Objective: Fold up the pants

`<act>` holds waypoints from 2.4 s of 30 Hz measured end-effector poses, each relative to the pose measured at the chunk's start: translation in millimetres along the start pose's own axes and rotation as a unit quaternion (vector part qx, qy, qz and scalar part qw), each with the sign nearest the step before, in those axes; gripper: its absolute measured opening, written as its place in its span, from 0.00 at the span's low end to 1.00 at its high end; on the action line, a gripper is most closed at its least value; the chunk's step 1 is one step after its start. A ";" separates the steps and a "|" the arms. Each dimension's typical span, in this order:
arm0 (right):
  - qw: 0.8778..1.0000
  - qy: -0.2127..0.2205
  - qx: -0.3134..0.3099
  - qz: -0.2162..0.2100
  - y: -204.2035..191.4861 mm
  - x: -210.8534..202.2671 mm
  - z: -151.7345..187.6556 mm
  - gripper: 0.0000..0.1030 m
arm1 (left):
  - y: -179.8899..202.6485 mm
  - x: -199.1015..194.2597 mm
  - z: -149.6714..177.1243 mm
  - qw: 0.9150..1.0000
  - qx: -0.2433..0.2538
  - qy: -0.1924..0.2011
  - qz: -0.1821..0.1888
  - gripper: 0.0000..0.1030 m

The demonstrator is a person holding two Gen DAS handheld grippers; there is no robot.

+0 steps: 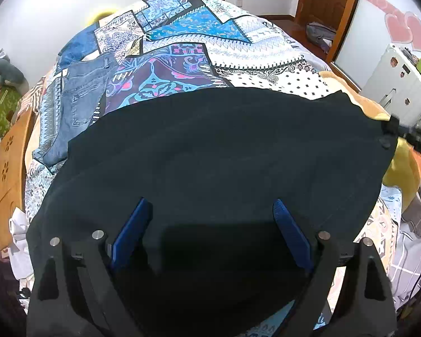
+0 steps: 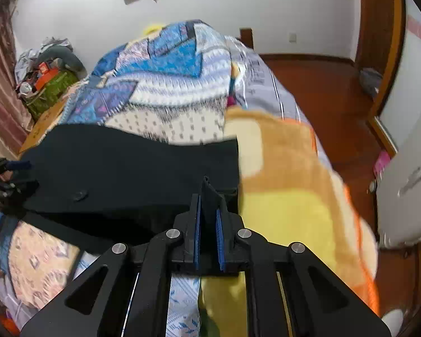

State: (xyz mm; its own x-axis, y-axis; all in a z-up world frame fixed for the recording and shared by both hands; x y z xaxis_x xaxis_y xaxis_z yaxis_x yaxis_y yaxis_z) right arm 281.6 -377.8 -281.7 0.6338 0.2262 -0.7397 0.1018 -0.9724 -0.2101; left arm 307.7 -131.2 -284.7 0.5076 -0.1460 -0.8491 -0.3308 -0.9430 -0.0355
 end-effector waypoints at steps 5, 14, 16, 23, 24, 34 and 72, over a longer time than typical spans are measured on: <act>1.000 -0.012 0.015 0.009 4.8 1.8 18.4 0.12 | -0.1 -0.2 0.9 1.000 -0.008 0.005 0.005 0.88; 0.998 -0.019 0.005 0.057 4.5 -21.7 24.7 0.31 | -16.7 -17.9 0.8 0.997 -0.052 0.035 0.039 0.88; 0.998 -0.010 -0.015 0.059 -6.8 -30.4 16.2 0.31 | -31.4 -28.8 0.0 0.996 -0.064 0.051 0.032 0.88; 0.995 0.050 -0.080 0.013 -80.5 -47.2 -37.4 0.37 | -116.3 -71.1 4.4 0.987 -0.120 0.105 -0.025 0.88; 0.994 0.059 -0.093 0.005 -95.7 -46.9 -46.6 0.38 | -131.8 -75.6 7.5 0.985 -0.127 0.110 -0.039 0.88; 0.971 0.068 -0.203 -0.109 -250.4 2.0 -98.5 0.42 | -285.8 -79.8 70.1 0.964 -0.220 0.081 -0.127 0.88; 0.937 -0.103 -0.310 -0.123 -406.0 191.9 -81.7 0.12 | -356.2 14.8 113.6 0.961 -0.253 -0.037 -0.105 0.37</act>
State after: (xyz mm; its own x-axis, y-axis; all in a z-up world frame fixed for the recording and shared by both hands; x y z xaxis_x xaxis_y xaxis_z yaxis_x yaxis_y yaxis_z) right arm 424.5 55.6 -286.1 0.3788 0.3922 -0.8383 0.6911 -0.7223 -0.0257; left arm 342.7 236.5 -344.5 0.4562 0.0668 -0.8874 0.2108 -0.9769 0.0348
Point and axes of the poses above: each gripper's, at about its wrist camera, not at the fingertips, and x roughly the way its jaws point, y to its right, z to its underside, the point moved 5 cm from there along x, roughly the way its jaws point, and after that the axes turned 6 degrees about y, right-handed, at the moved point
